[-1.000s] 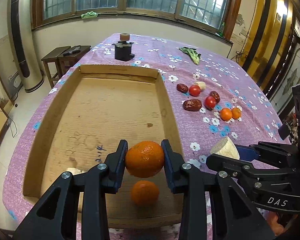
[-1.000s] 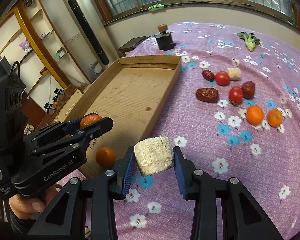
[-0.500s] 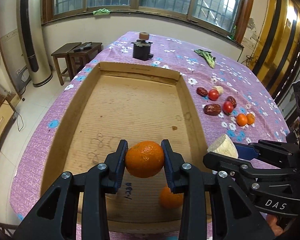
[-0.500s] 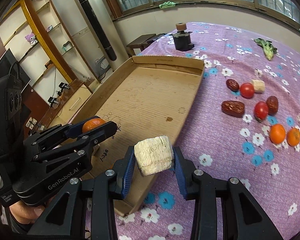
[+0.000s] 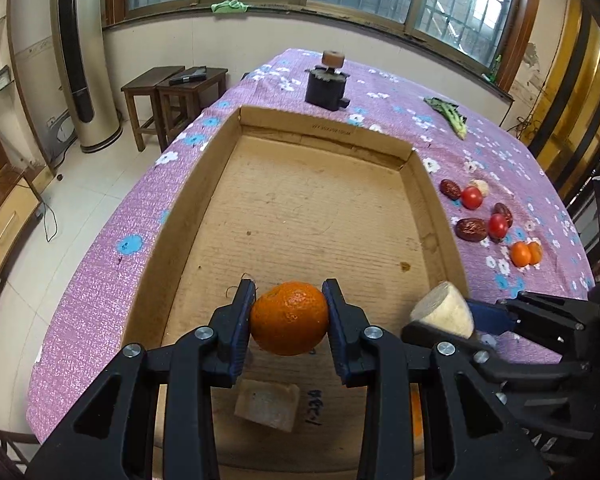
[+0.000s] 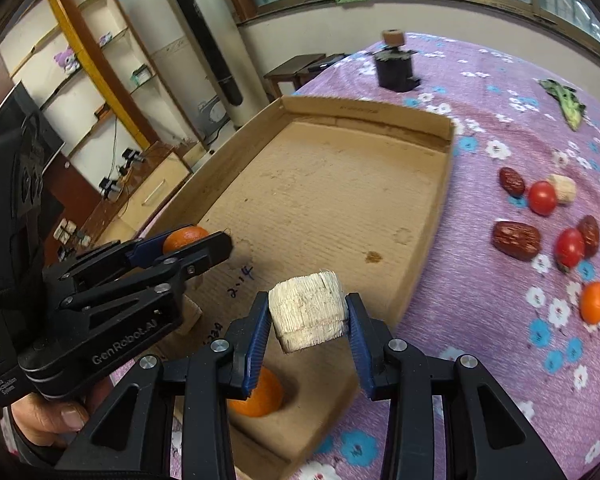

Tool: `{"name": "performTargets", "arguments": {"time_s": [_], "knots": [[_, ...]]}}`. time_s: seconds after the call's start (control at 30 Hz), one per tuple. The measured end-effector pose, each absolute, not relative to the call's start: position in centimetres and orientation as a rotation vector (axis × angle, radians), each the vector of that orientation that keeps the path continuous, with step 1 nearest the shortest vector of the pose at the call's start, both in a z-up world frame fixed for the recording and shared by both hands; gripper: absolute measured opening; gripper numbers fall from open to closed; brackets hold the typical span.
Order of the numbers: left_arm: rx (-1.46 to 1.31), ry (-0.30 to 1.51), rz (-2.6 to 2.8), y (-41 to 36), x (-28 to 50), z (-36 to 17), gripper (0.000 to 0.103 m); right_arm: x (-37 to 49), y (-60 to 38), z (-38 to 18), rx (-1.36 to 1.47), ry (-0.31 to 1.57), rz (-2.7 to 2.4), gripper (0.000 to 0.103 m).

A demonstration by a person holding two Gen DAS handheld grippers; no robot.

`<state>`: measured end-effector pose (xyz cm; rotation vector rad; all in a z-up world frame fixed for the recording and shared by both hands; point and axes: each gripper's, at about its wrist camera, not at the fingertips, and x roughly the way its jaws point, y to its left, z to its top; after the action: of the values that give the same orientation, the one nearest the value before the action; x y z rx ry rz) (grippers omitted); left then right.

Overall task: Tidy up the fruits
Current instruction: 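Open both grippers to release the orange and cube into the tray, then grasp a red date with the left gripper while the right gripper grasps an orange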

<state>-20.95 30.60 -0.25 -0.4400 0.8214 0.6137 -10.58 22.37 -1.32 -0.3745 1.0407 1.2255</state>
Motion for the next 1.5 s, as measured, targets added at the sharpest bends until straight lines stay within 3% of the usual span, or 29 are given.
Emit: {"name": "performTargets", "arguments": {"time_s": [0.43,0.47,0.53,0.6,1.1,1.5], "knots": [[-0.463,0.875,0.650,31.4,-21.1,-2.0,0.033,-12.9,24.2,-3.1,-0.530,0.996,1.238,0.041],[-0.465,0.878,0.654,31.4,-21.1,-1.9,0.035,-13.0,24.2,-3.1,-0.535,0.994,1.241,0.043],[-0.462,0.882,0.674,31.4,-21.2,-1.8,0.051,-13.2,24.2,-3.0,-0.543,0.987,1.243,0.048],[-0.465,0.871,0.669,31.2,-21.4,-1.5,0.053,-13.4,23.9,-2.8,-0.541,0.979,1.244,0.052],[-0.413,0.829,0.648,28.2,-20.7,1.4,0.059,-10.6,17.6,0.5,-0.395,0.933,1.190,0.061],[-0.384,0.836,0.574,24.7,-18.4,2.1,0.059,-5.4,10.5,0.1,-0.295,0.962,1.036,0.061]]}}
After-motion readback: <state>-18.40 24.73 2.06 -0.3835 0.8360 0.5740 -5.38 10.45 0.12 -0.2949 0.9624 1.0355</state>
